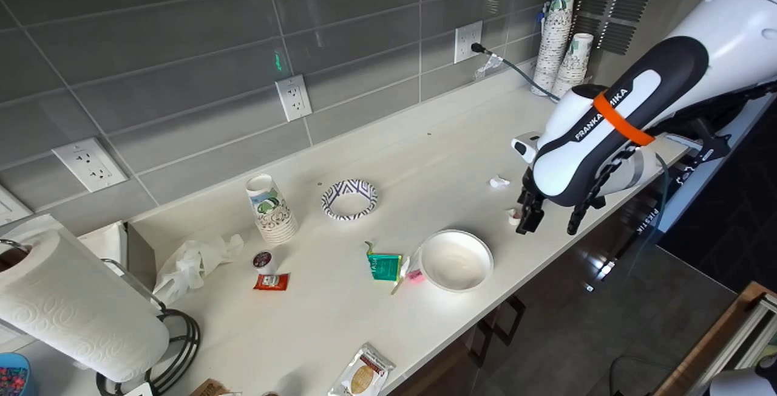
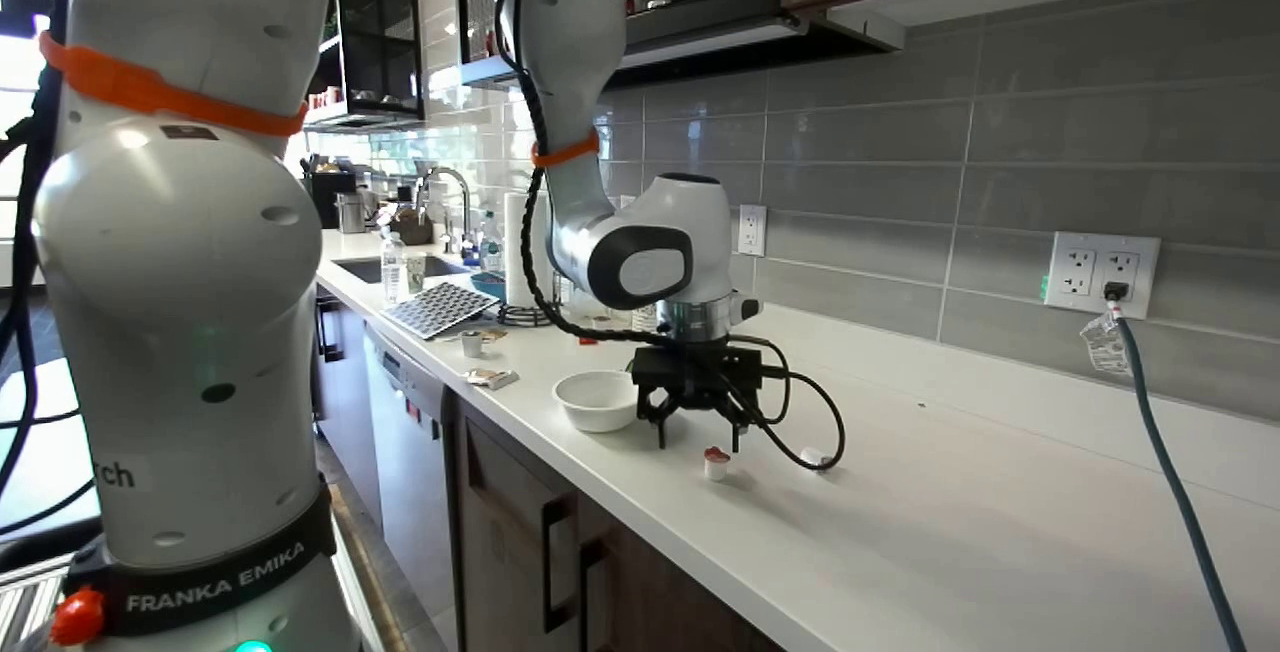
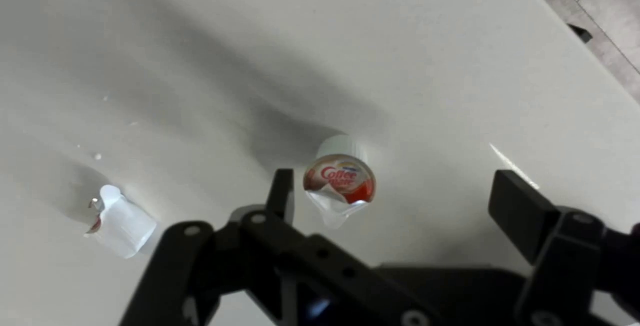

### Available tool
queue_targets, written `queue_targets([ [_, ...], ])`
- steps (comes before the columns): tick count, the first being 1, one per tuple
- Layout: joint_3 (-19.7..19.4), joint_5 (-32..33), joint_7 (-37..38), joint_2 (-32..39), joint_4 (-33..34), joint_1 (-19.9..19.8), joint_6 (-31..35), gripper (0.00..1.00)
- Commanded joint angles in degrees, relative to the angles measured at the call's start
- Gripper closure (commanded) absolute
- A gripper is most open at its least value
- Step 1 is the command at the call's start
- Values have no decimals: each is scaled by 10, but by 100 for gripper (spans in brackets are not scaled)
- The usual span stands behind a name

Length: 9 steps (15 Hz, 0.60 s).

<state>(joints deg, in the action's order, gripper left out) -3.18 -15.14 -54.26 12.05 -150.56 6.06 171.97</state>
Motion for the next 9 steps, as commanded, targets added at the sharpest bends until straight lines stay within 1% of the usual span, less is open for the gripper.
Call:
queue_targets([
  [1,2,-1,-9,43,29,-8,17,0],
  [3,3,-2,-9,54,41,-10,17,0],
  [4,40,55,35,57,44,-58,19,0],
  [7,55,101,60,73,59,-83,18,0],
  [9,59,132,77,80,67,-97,17,3],
])
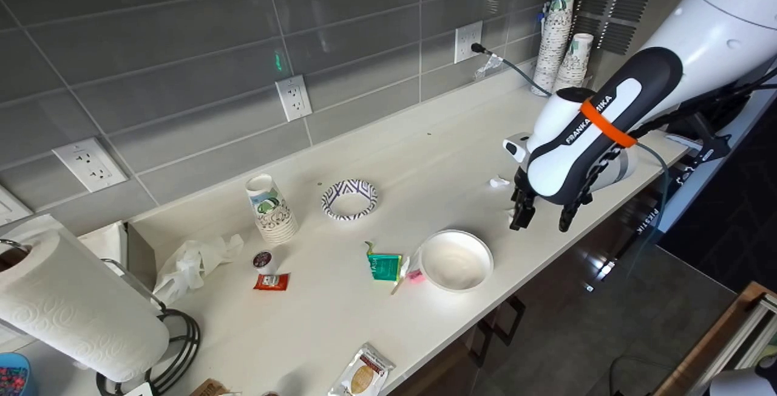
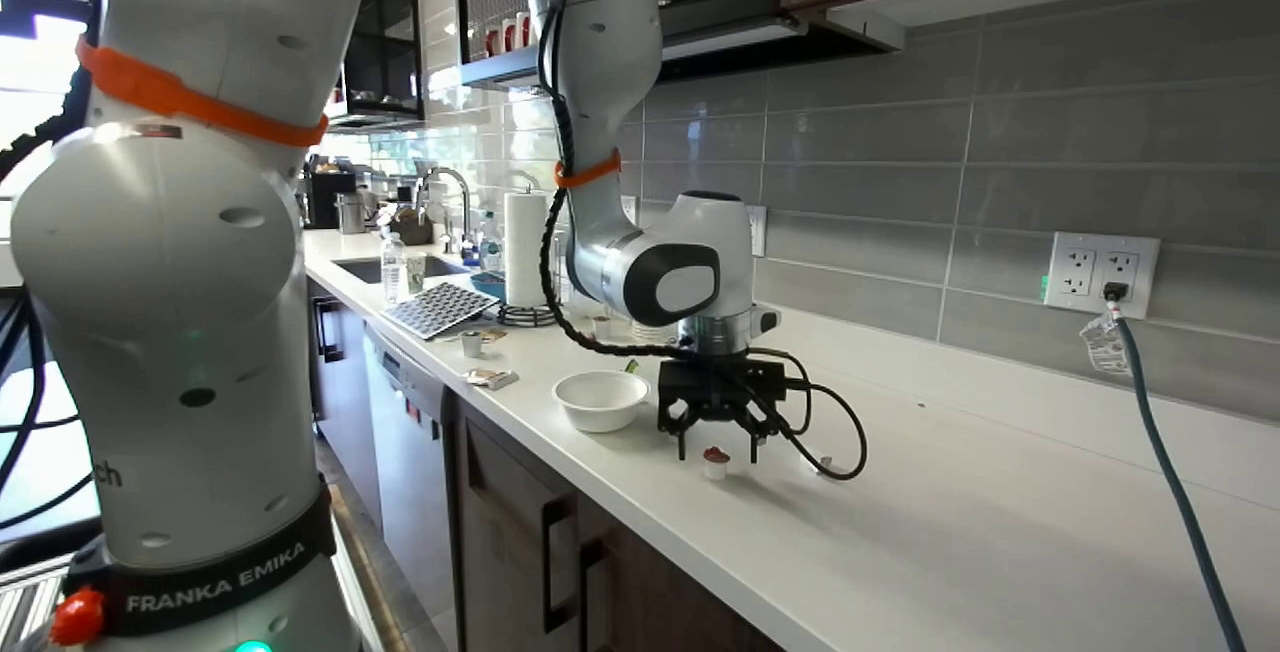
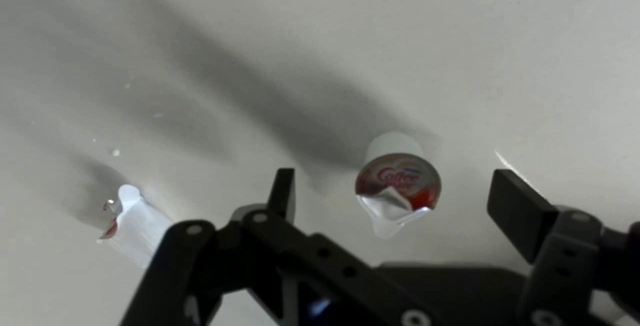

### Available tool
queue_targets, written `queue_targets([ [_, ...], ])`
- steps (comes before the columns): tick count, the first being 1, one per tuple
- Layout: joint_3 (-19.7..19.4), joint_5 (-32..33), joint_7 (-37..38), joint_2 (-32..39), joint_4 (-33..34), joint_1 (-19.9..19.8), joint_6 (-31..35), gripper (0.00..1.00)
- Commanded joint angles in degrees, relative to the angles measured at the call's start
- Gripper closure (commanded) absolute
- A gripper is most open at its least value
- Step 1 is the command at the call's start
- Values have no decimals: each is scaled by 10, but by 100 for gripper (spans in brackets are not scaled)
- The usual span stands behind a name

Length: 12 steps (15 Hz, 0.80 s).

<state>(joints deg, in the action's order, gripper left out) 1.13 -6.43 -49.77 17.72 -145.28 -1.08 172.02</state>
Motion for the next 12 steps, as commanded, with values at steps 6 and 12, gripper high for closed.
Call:
queue_targets([
  [6,16,107,75,29,22,-38,14,1],
  [12,20,136,96,27,26,-42,10,11],
])
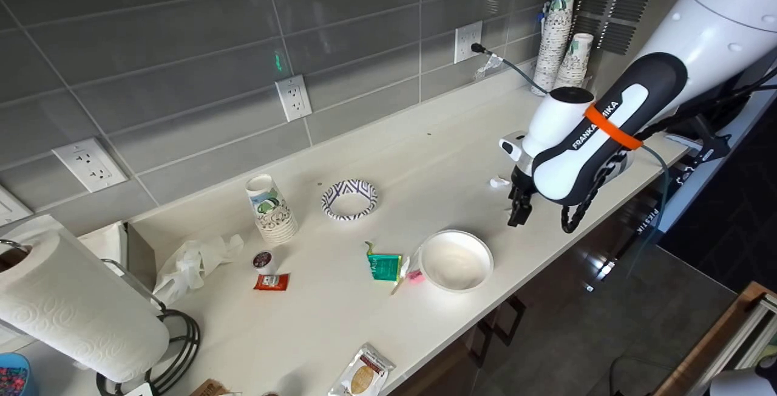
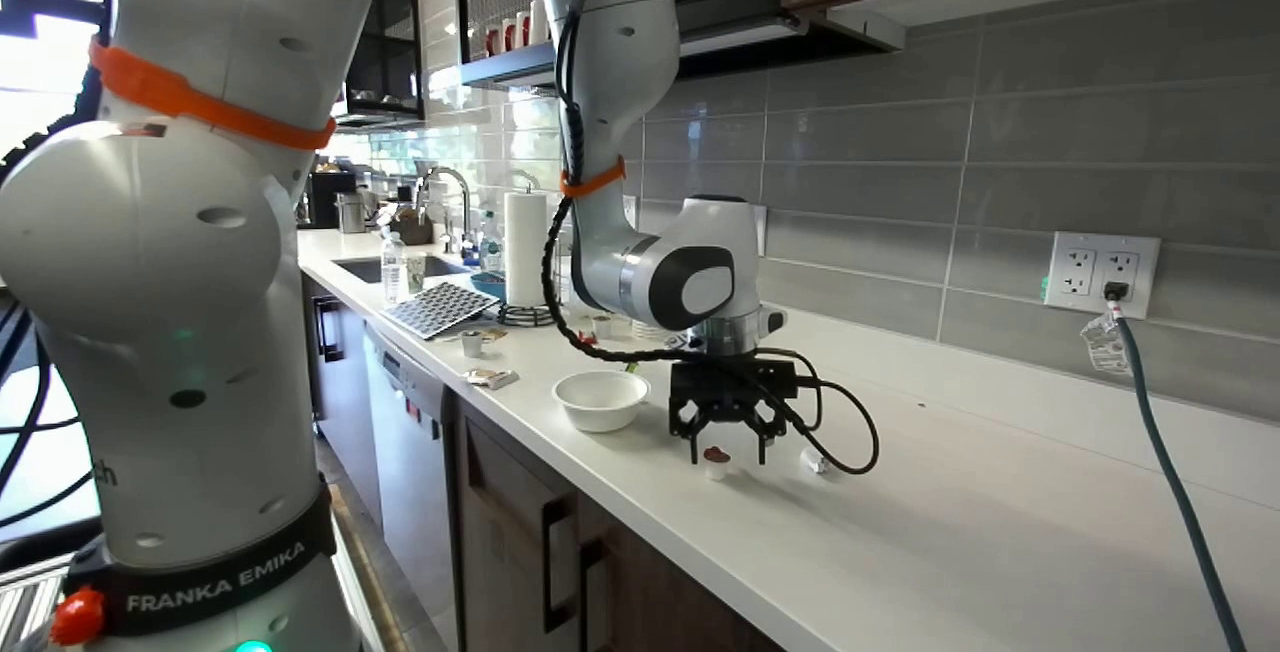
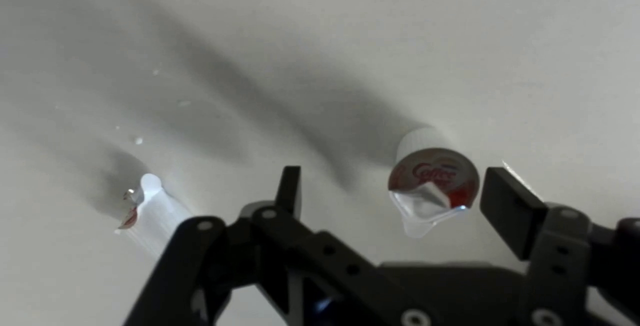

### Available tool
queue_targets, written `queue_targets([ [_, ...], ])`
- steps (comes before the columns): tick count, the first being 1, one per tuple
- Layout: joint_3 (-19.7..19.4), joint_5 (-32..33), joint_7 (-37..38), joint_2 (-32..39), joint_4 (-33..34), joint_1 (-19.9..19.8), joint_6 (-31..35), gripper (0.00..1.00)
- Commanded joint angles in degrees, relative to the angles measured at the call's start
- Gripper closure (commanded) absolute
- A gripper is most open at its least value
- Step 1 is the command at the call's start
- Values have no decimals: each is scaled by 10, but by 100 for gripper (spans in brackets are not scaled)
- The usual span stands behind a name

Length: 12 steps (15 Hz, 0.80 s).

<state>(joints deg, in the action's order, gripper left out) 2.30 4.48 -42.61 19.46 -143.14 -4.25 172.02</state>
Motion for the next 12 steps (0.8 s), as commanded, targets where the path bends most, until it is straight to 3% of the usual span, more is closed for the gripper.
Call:
queue_targets([
  [1,8,31,27,9,4,-10,10,11],
  [4,7,40,34,8,3,-11,10,17],
  [12,6,52,48,5,2,-11,8,23],
])
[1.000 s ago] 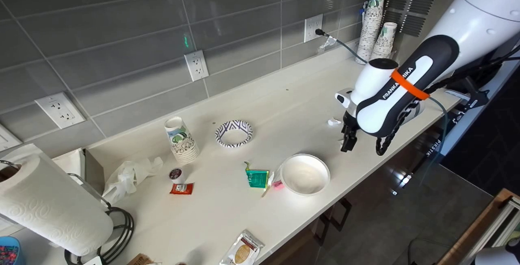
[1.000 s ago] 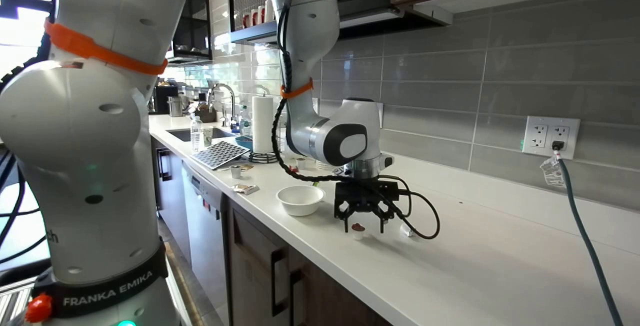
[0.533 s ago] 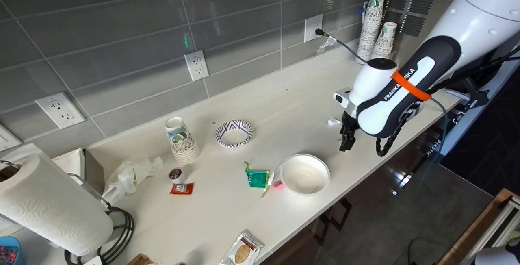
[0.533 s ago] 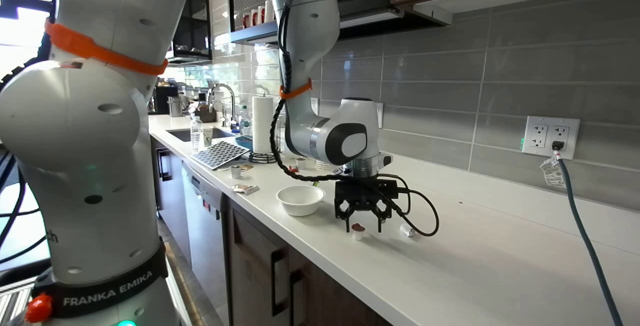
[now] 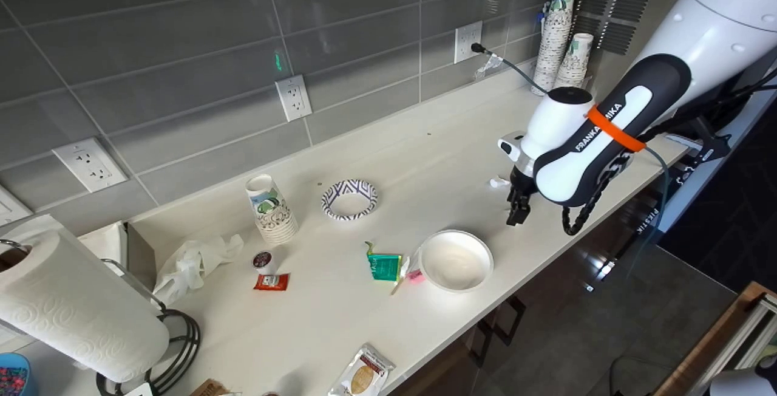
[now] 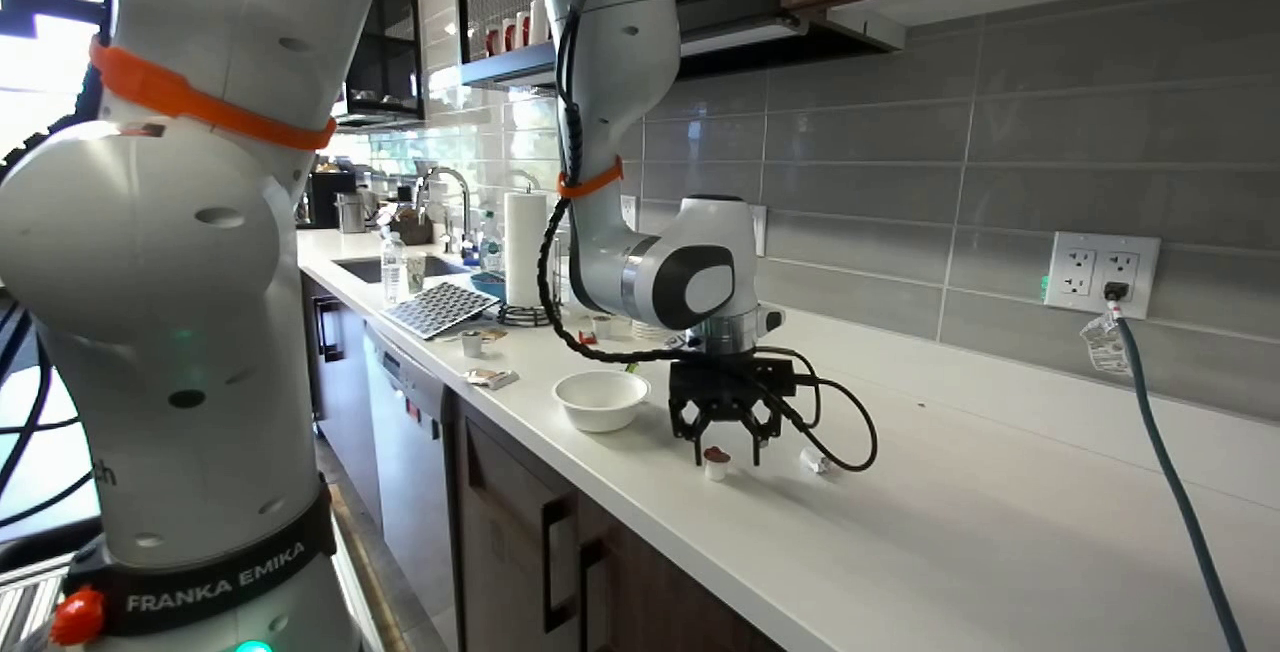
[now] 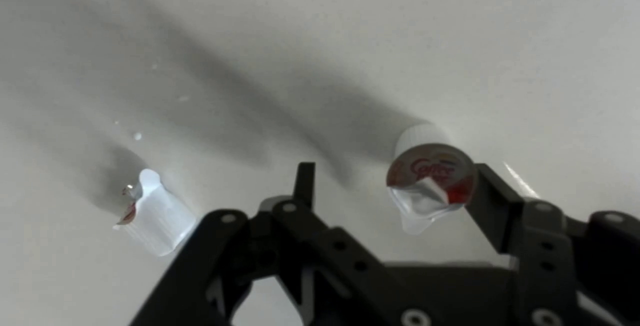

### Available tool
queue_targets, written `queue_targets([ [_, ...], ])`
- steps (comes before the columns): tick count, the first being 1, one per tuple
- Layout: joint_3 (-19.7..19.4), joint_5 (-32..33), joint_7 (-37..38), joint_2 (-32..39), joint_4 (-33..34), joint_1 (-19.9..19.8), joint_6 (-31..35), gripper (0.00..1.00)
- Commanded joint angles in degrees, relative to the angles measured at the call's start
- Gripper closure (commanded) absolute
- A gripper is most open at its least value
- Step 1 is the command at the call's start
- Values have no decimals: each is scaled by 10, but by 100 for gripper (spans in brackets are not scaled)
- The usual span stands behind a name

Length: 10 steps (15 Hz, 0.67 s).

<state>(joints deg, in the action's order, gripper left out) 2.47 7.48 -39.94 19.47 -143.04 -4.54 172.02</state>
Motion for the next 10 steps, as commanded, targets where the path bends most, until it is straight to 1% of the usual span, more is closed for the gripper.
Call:
queue_targets([
  [1,5,23,24,4,1,-9,8,25],
  [4,5,25,26,3,1,-11,7,30],
  [5,5,25,27,3,1,-11,7,35],
  [7,4,27,28,2,1,-11,6,28],
  [8,4,27,29,1,1,-12,6,27],
  [9,4,28,29,1,1,-12,6,25],
  [10,4,28,30,1,0,-13,5,26],
])
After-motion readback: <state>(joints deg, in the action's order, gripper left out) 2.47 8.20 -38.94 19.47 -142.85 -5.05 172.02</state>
